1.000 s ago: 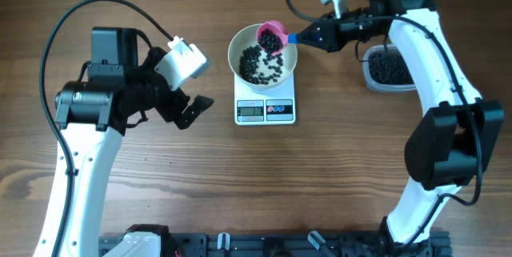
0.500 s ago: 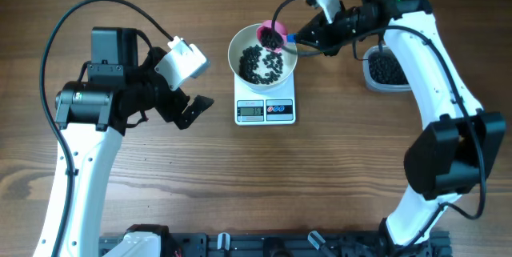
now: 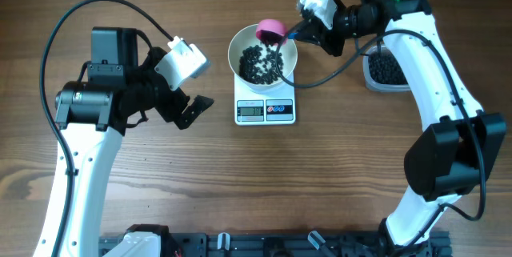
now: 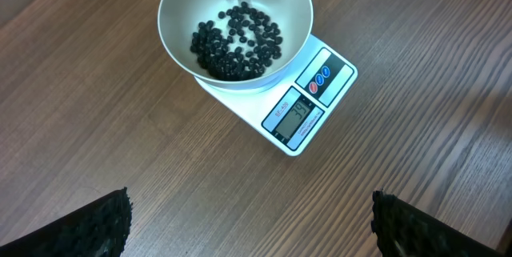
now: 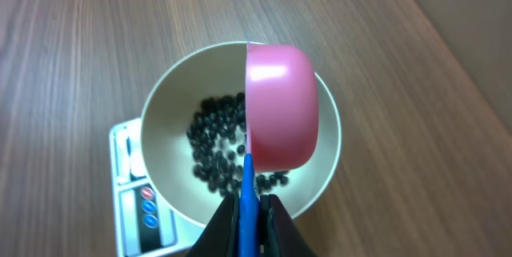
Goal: Scoop item into bowl and weigh 150g on scale
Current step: 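Tilt the scoop with the right gripper to pour beans into the bowl, then return the empty scoop with the right gripper to the bean tub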
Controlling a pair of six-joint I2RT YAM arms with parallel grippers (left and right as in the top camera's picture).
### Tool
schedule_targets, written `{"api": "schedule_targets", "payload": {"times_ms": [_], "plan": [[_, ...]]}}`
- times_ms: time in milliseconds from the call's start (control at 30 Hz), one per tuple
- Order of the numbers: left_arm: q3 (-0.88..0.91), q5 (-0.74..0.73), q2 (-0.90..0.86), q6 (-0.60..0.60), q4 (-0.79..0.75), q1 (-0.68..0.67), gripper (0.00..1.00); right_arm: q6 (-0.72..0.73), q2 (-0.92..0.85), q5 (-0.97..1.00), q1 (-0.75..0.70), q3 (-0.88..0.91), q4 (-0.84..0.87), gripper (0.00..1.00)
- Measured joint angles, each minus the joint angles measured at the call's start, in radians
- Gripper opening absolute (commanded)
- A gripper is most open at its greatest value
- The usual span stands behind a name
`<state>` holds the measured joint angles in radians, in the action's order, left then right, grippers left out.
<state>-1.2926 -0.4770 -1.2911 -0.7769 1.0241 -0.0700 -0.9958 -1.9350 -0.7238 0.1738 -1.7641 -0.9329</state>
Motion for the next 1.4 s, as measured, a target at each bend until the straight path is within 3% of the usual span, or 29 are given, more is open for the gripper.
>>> {"api": "schedule_targets", "payload": {"times_ms": [267, 633, 733, 1033, 1167, 1400], "plan": [[0.000, 0.000, 0.000, 0.000, 0.000, 0.000, 1.00, -0.188, 0.000, 0.057, 0.001, 0.000, 0.053, 0.04], [0.000, 0.000, 0.000, 0.000, 0.000, 0.000, 1.00, -0.185, 0.000, 0.042, 0.020, 0.000, 0.084, 0.04], [0.000, 0.000, 0.000, 0.000, 0.000, 0.000, 1.00, -0.099, 0.000, -0.006, 0.020, 0.000, 0.085, 0.04], [0.000, 0.000, 0.000, 0.000, 0.000, 0.000, 1.00, 0.532, 0.146, 0.142, -0.093, 0.000, 0.051, 0.04], [0.000, 0.000, 0.000, 0.000, 0.000, 0.000, 1.00, 0.682, 0.247, 0.164, -0.167, 0.000, 0.033, 0.04], [0.000, 0.000, 0.000, 0.000, 0.000, 0.000, 1.00, 0.900, 0.290, 0.301, -0.263, -0.004, -0.235, 0.04]]}}
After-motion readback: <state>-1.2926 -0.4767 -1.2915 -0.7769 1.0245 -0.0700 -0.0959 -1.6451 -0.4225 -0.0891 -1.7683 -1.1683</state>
